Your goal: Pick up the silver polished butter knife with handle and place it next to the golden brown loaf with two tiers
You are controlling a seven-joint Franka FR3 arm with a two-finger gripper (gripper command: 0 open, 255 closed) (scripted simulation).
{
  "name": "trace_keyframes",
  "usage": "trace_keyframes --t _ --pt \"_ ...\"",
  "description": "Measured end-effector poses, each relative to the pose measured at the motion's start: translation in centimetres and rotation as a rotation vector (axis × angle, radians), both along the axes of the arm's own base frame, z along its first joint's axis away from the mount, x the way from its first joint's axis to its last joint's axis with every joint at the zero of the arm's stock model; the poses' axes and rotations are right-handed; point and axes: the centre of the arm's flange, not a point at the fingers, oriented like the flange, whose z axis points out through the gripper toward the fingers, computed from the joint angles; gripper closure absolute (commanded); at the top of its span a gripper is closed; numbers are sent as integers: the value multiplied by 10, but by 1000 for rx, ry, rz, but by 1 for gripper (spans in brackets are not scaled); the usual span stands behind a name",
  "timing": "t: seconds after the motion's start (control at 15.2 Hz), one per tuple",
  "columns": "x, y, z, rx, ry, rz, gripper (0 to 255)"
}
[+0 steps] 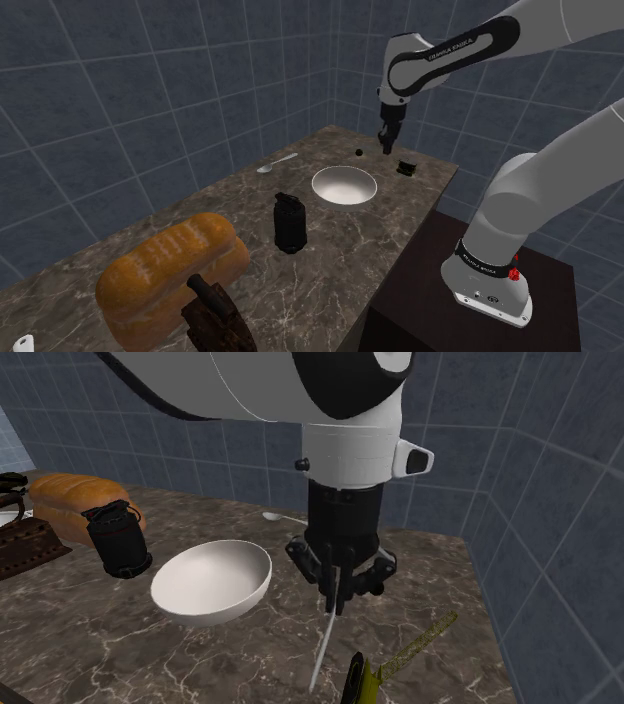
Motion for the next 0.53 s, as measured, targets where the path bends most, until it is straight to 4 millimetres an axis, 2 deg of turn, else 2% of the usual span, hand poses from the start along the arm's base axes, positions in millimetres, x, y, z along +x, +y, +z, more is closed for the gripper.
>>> trace_keyframes --t 0.53 --pt "0 0 43 0 0 0 255"
